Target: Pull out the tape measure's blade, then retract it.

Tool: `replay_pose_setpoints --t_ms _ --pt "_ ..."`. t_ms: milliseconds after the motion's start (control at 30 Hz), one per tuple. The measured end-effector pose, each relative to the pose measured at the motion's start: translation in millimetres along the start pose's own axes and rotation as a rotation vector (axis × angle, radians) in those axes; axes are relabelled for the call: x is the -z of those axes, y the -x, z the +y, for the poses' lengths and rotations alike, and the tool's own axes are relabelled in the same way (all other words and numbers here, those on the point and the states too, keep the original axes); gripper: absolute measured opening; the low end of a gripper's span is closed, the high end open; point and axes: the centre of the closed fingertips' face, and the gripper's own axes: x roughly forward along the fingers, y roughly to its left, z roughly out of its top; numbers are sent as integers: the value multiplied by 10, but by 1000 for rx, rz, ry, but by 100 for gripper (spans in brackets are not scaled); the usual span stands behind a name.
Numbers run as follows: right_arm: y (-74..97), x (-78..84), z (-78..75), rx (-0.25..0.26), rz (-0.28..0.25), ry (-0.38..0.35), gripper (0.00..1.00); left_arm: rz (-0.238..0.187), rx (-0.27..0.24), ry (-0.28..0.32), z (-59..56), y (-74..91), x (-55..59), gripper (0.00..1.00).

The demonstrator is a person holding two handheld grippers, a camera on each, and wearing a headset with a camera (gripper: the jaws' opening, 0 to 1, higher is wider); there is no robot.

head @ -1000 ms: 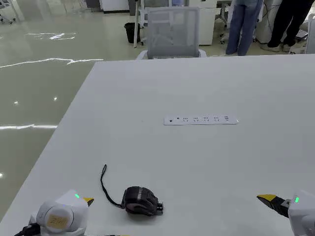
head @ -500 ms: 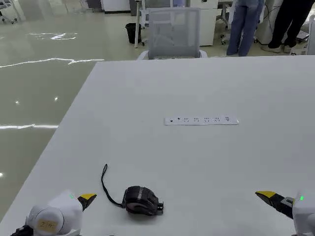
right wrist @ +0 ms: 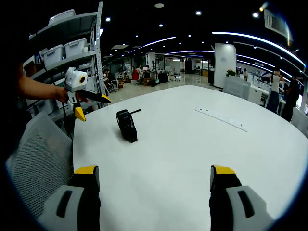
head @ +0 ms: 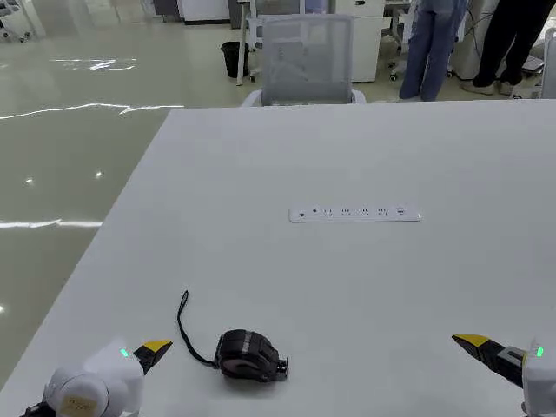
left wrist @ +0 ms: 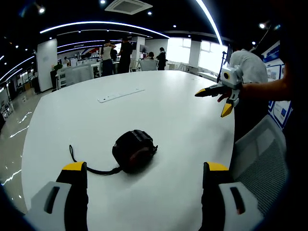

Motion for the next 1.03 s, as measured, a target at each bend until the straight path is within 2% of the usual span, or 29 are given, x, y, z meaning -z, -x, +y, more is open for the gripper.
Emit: replay_pose_setpoints --t_ms 200,1033 --pt "21 -13 -2 1 -10 5 98 -19 6 -14 -9 -6 -35 99" --pt "7 -33 23 -5 -25 18 98 -40 6 -32 3 -13 -65 99"
